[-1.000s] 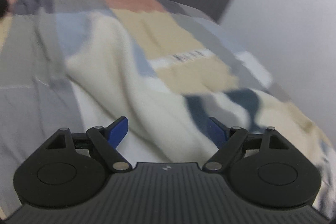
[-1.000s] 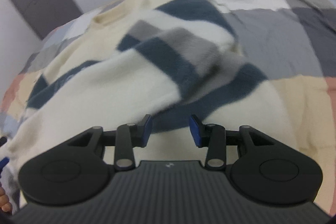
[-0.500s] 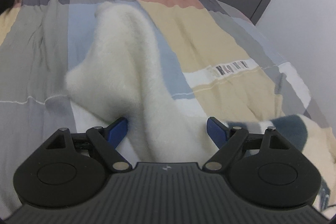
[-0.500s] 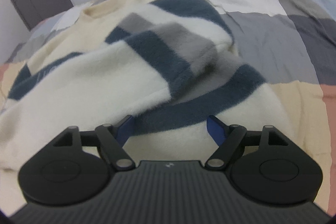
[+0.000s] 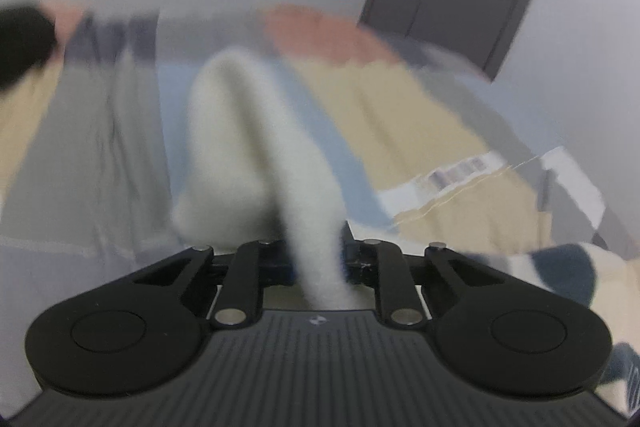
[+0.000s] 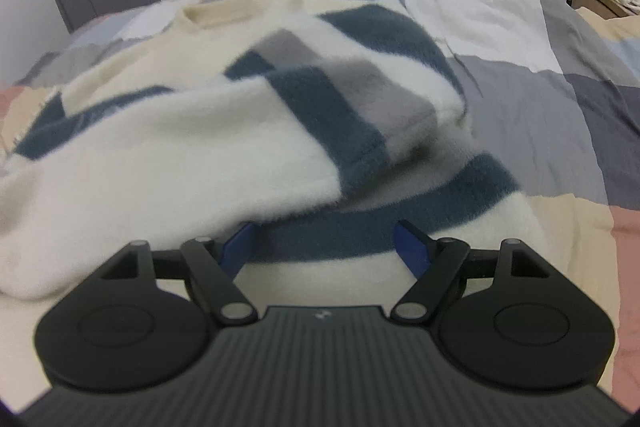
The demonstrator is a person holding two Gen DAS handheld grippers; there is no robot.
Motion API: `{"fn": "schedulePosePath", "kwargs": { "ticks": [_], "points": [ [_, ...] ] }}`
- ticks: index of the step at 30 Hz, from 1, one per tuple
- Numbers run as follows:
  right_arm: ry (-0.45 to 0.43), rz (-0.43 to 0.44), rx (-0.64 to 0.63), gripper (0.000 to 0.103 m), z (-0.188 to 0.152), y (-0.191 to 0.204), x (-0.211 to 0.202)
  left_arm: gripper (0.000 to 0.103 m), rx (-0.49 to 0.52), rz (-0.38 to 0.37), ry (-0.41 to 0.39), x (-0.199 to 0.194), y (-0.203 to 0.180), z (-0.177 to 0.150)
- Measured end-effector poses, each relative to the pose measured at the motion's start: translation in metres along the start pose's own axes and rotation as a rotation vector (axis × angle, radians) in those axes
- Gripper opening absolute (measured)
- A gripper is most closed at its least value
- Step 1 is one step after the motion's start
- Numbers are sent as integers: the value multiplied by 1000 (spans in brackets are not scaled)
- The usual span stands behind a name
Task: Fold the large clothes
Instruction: 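Grasp the cream sleeve with the left gripper and lift it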
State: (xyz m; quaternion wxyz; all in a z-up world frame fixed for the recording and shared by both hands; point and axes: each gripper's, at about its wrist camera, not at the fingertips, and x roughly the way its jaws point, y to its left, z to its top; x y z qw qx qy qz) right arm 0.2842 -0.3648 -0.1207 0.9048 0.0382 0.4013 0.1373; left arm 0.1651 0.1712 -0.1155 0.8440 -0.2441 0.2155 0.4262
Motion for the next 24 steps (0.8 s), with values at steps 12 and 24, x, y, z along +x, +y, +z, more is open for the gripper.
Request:
{"fn": "schedulePosePath", "kwargs": {
  "ticks": [12,24],
  "points": [
    [-120,35,112,78,10,-21,-37,19,433,-250,-325,-143,-124,12],
    [-237,-18,278,78,18,-71,-62,20,885,-701,-160,-216,-234,-165]
  ]
}}
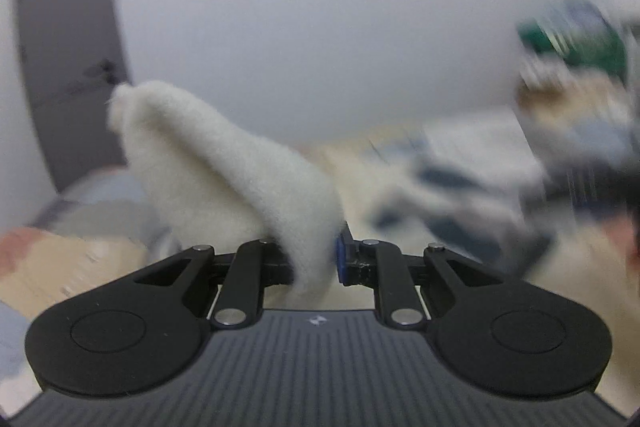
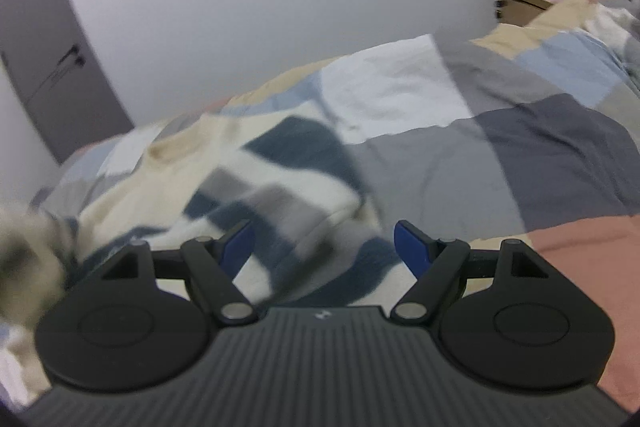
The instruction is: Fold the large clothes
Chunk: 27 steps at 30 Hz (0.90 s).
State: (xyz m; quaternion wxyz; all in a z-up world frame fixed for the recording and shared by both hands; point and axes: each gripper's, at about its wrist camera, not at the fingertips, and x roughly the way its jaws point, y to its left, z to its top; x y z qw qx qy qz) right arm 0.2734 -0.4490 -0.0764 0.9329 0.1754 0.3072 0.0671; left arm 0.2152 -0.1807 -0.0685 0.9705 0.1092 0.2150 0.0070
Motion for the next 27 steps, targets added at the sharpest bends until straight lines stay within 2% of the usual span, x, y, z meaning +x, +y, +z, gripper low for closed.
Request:
{"fn": "schedulePosePath", "kwargs": {
  "ticks": [4,8,9,10,11,12,14,16,19,20,24,27],
  "points": [
    [-10,-17,56,78,4,-18,-4,20,-24,-56,132,22,-19,-33],
    [-6,-4,107,78,6,-30,-6,23,-40,-87,159,19,-18,-39],
    [-5,-2,108,78,6,-30,-6,28,-65,-105,171,17,-15,-37],
    [-4,1,105,78,6,-30,-5,40,-92,-136,183,15,-10,-36],
    [-4,5,102,78,6,-29,-5,57,-115,-165,193,16,-1,-36],
    [-4,9,97,78,6,-28,-5,64,-138,-191,200,12,4,-33],
    [2,28,78,78,5,-25,-5,74,-155,-192,199,-1,14,-32],
    [42,79,35,78,4,-18,-2,76,-156,-188,211,-17,25,-31],
    [55,126,-38,78,1,-4,-2,77,-210,-198,234,-37,55,-31],
    [66,156,-59,78,1,2,-3,80,-232,-185,233,-46,65,-31],
    [83,317,-91,78,-4,25,-14,85,-349,-189,179,-69,100,-43],
    [74,430,-122,78,-11,46,-24,85,-369,-143,166,-69,110,-58]
  ]
}}
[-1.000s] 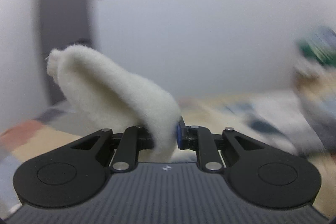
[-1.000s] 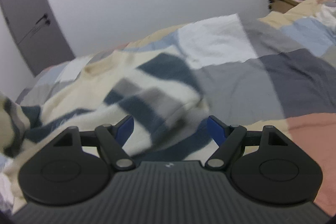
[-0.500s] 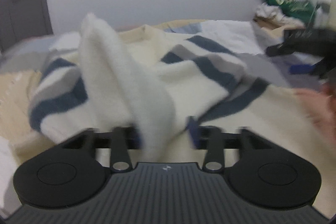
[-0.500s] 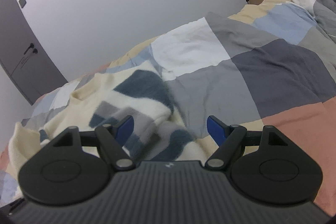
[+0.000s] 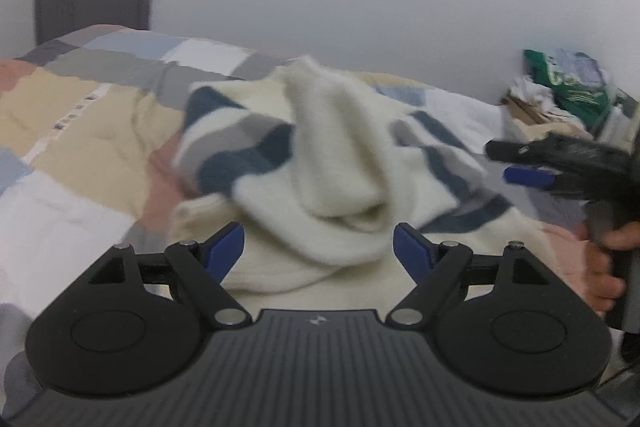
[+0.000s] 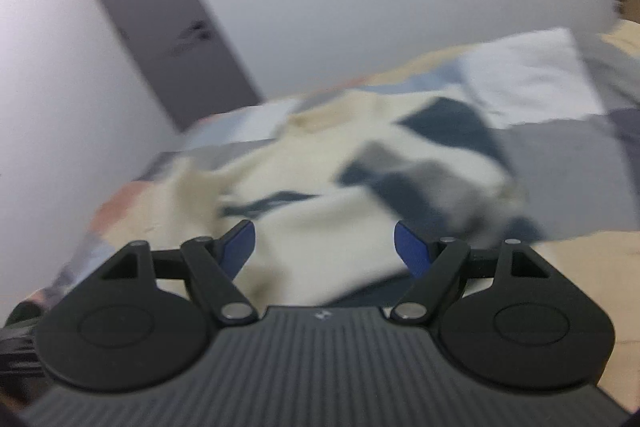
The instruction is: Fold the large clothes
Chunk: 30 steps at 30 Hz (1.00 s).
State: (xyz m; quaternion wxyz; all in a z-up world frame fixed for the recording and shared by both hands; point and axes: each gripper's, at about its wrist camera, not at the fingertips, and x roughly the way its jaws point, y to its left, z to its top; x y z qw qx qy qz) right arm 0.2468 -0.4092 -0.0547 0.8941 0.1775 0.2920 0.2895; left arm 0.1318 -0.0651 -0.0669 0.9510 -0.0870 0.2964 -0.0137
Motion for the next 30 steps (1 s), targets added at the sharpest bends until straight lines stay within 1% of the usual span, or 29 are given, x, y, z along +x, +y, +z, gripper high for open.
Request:
{"fn": "schedulePosePath", "kwargs": {
  "ticks": [1,4,8,11,15,18,19,20,21,22,23,24,25,28,30],
  "points": [
    [-4,20,-25,78,-1,9,2,85,-4,19,0,2,3,-3],
    [-8,76,-83,78,-10,33,8,85,-41,44,12,7,13,-7],
    [-14,148,-127,78,-19,59,22,85,-97,24,22,16,27,-6],
    [-32,139,-190,78,-23,79,36,85,-104,23,20,27,35,-9],
    [5,101,-277,78,-20,102,69,85,-134,11,48,40,53,-15],
    [20,125,-269,77,-17,110,87,85,-172,-17,54,45,64,-17],
    [22,123,-274,75,-18,112,94,85,-176,-22,51,45,65,-17],
    [21,118,-289,73,-17,115,101,85,-180,-25,45,46,67,-17],
    [18,106,-306,66,-17,117,108,85,-186,-28,43,46,68,-17],
    [16,88,-316,53,-15,117,113,85,-190,-30,42,47,69,-18],
    [22,73,-313,44,-13,116,118,85,-191,-31,42,48,70,-17],
    [28,72,-304,28,-12,115,120,85,-193,-32,41,48,70,-17],
    [24,65,-296,22,-11,114,118,85,-196,-33,38,49,71,-16],
    [-56,8,-290,18,-7,108,96,85,-218,-33,34,47,71,-16],
    [-105,-22,-222,18,-2,97,78,85,-239,-32,33,46,72,-15]
  ]
}}
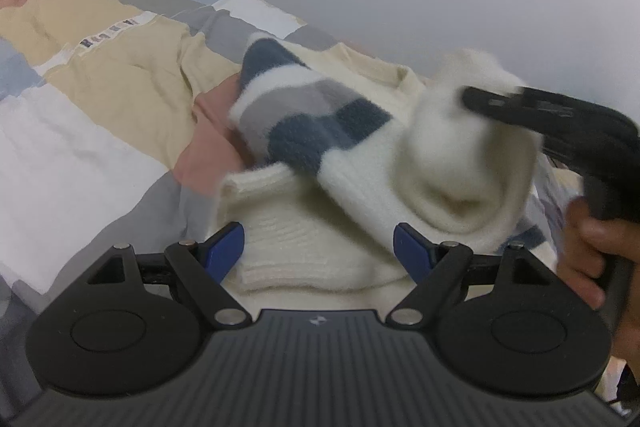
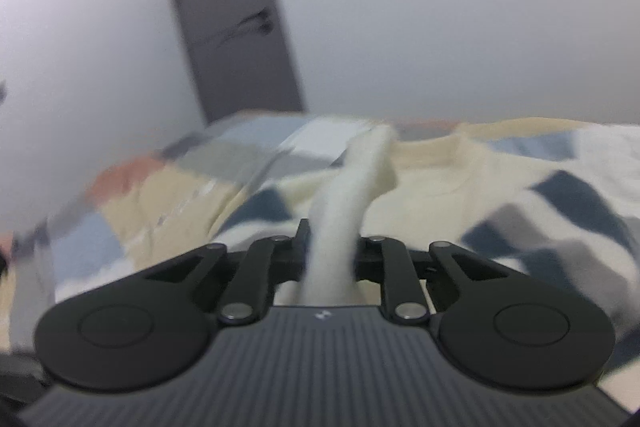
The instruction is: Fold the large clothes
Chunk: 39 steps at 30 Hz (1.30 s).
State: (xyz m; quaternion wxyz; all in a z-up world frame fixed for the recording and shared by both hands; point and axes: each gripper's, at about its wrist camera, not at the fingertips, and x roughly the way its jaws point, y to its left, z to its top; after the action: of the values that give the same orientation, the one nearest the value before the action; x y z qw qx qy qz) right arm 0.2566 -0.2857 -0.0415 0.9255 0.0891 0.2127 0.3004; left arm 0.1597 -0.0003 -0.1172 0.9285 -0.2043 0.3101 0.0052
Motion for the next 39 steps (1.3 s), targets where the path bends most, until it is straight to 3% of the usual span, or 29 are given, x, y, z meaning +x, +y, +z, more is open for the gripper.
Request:
{"fn": "schedulePosePath", "kwargs": {
  "ticks": [5,8,11,16,20,23,25,27,30,35,39],
  "points": [
    [-117,-151,65,17,-3,-21,-47,85,-55,6,-10,-4,2,-4],
    [-136,-245,96,17,-7,-32,-67,85,-54,10,-5,-7,2,-5],
    [-40,-353,135,18,-13,-46,-73,85,-69,4,3,-12,5,-8],
    [150,-442,225,20,-38,-72,-64,85,-54,11,9,-20,8,-12],
    [303,-426,284,24,-55,-82,-53,85,-44,16,45,-16,9,-15],
    [370,-387,301,34,-60,-79,-58,85,-38,13,50,-19,10,-17],
    [374,-365,296,63,-57,-77,-72,85,-48,4,60,-23,11,-18],
    [377,-350,278,81,-51,-77,-87,85,-58,0,64,-28,12,-19],
    [401,-343,273,82,-44,-90,-109,85,-56,13,74,-36,10,-20],
    [481,-407,308,84,-46,-130,-137,85,-35,42,114,-50,4,-26],
    [540,-428,485,84,-66,-168,-149,86,-61,34,137,-65,4,-31]
  ]
}}
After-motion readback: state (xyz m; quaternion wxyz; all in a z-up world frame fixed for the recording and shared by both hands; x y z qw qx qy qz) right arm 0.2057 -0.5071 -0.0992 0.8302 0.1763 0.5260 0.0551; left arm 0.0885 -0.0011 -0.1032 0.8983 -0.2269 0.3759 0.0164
